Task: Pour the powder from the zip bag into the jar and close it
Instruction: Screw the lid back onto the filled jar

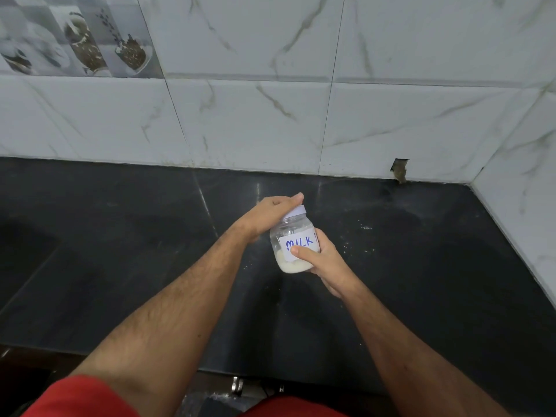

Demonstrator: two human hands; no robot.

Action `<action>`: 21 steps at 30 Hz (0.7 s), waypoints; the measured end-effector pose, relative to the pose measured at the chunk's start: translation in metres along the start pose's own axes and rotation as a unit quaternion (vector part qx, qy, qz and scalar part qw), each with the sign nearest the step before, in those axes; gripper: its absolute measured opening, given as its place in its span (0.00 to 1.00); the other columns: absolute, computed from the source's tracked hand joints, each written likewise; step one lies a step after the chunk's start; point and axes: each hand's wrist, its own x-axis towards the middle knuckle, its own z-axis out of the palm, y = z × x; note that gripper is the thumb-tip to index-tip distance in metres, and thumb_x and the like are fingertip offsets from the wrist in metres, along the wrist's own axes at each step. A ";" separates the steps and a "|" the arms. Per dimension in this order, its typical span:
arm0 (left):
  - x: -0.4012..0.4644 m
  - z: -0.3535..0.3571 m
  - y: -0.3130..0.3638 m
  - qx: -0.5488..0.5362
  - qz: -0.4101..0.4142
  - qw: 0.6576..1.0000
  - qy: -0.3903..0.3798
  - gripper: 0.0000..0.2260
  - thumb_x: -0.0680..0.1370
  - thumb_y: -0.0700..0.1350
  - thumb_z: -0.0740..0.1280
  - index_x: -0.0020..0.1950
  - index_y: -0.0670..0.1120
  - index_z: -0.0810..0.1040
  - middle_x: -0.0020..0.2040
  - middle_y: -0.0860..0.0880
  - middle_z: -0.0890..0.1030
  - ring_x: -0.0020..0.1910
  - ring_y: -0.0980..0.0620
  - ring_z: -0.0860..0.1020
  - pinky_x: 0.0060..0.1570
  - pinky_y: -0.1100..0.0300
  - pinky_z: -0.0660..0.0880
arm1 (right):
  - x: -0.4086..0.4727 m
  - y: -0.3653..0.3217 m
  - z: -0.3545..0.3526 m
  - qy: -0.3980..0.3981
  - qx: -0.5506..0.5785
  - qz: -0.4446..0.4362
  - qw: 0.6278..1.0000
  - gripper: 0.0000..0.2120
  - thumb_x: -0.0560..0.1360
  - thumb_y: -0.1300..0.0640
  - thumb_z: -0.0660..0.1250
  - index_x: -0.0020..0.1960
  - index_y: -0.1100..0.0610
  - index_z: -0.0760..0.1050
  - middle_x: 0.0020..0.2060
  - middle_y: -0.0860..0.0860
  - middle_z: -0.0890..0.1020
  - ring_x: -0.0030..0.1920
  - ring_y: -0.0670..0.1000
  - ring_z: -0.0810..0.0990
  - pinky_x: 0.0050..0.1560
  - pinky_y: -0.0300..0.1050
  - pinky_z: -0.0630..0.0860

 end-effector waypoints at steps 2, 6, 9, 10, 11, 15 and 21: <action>0.001 0.002 0.002 -0.020 -0.006 1.000 0.001 0.21 0.80 0.62 0.62 0.47 0.44 0.80 0.41 0.47 0.84 0.39 0.52 0.83 0.37 0.61 0.77 | -0.001 -0.001 0.000 -0.010 -0.006 -0.002 1.000 0.32 0.66 0.55 0.79 0.67 0.54 0.70 0.59 0.56 0.82 0.58 0.53 0.83 0.51 0.51 0.83; 0.004 0.005 0.006 -0.033 -0.033 0.999 0.006 0.18 0.78 0.61 0.65 0.42 0.47 0.78 0.35 0.50 0.83 0.34 0.53 0.83 0.33 0.63 0.75 | -0.001 -0.002 0.000 0.003 -0.076 -0.026 0.997 0.38 0.60 0.56 0.81 0.67 0.51 0.70 0.57 0.51 0.82 0.58 0.50 0.82 0.51 0.45 0.82; 0.004 0.009 0.007 -0.031 -0.049 0.998 0.017 0.17 0.78 0.60 0.65 0.45 0.47 0.79 0.37 0.50 0.84 0.35 0.53 0.84 0.33 0.63 0.75 | 0.001 -0.003 0.001 0.042 -0.140 -0.044 0.988 0.37 0.61 0.55 0.83 0.65 0.48 0.69 0.54 0.46 0.82 0.56 0.48 0.82 0.52 0.43 0.82; 0.005 0.010 0.007 -0.034 -0.055 0.998 0.026 0.17 0.78 0.60 0.66 0.47 0.47 0.79 0.38 0.49 0.84 0.35 0.52 0.85 0.34 0.62 0.76 | 0.001 -0.003 0.002 0.059 -0.165 -0.047 0.984 0.38 0.60 0.52 0.82 0.66 0.46 0.69 0.54 0.45 0.82 0.56 0.47 0.82 0.52 0.44 0.82; 0.006 0.012 0.006 -0.041 -0.062 0.997 0.038 0.17 0.77 0.60 0.66 0.48 0.46 0.79 0.39 0.48 0.85 0.36 0.52 0.85 0.34 0.61 0.76 | 0.000 -0.005 0.003 0.075 -0.187 -0.049 0.978 0.39 0.59 0.50 0.82 0.65 0.45 0.68 0.53 0.44 0.82 0.54 0.46 0.82 0.51 0.42 0.81; 0.013 0.024 -0.001 -0.035 -0.087 0.991 0.100 0.19 0.75 0.63 0.68 0.46 0.46 0.80 0.41 0.46 0.86 0.39 0.48 0.86 0.44 0.54 0.82 | -0.006 -0.010 0.014 0.131 -0.294 -0.089 0.942 0.36 0.60 0.48 0.80 0.62 0.45 0.66 0.49 0.42 0.79 0.48 0.43 0.80 0.41 0.37 0.76; 0.007 0.017 0.001 -0.052 -0.061 0.994 0.069 0.17 0.77 0.59 0.68 0.48 0.45 0.80 0.38 0.47 0.85 0.37 0.50 0.85 0.37 0.60 0.80 | -0.005 -0.010 0.010 0.097 -0.248 -0.057 0.962 0.35 0.61 0.50 0.81 0.63 0.45 0.68 0.50 0.42 0.81 0.51 0.43 0.81 0.45 0.37 0.76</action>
